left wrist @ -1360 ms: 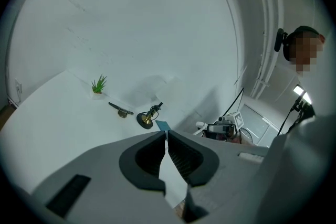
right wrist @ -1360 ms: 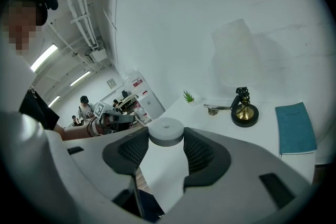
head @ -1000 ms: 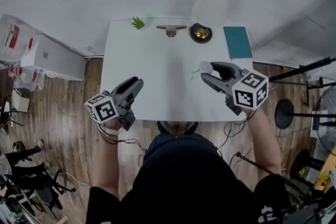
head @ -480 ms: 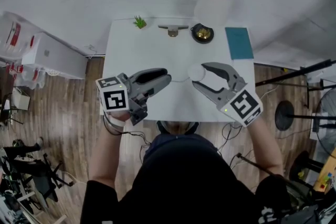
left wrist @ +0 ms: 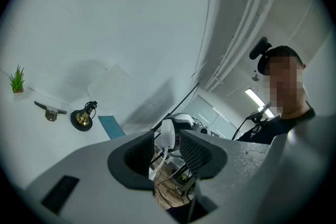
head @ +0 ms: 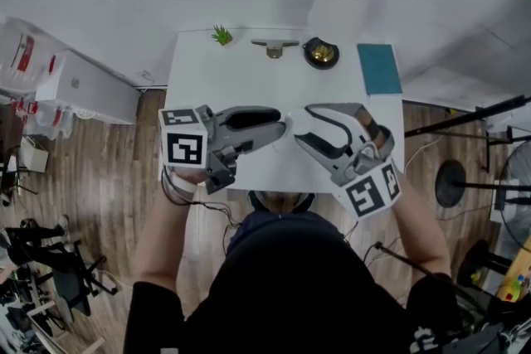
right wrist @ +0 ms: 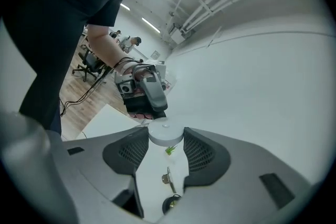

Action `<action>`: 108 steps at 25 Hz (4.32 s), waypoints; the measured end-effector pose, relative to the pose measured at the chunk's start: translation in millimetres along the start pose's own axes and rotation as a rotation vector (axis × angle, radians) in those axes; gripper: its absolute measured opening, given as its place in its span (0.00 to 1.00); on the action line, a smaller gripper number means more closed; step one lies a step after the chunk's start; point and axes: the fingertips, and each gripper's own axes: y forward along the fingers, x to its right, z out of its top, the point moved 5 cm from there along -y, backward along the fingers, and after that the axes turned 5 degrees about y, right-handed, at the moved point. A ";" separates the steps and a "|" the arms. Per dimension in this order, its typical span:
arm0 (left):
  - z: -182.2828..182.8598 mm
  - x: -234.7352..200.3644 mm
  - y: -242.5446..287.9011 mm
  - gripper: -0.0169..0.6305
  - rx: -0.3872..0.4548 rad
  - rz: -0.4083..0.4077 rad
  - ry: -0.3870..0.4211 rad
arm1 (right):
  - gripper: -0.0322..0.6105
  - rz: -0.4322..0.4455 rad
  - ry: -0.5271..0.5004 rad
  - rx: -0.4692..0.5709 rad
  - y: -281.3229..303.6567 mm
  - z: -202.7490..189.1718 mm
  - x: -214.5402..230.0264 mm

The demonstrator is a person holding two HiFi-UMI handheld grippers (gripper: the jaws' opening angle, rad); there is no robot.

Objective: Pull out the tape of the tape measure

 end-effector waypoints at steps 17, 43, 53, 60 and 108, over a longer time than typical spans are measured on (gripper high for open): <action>-9.2 0.4 7.7 0.16 -0.047 -0.024 -0.020 | 0.38 0.019 -0.194 -0.039 9.2 2.5 -15.5; -13.0 -1.5 7.6 0.13 -0.039 -0.049 -0.032 | 0.38 0.049 -0.179 -0.044 12.8 2.2 -17.6; -16.5 -10.0 -19.5 0.20 0.080 0.023 -0.100 | 0.38 0.071 -0.070 -0.058 7.7 -3.4 -26.0; -63.0 -39.4 -60.4 0.20 0.070 0.185 -0.171 | 0.39 0.068 0.362 -0.095 30.1 -53.1 -32.7; -210.0 66.3 -185.4 0.11 0.204 0.936 0.164 | 0.05 -0.141 0.969 -0.117 -19.8 -57.9 -138.1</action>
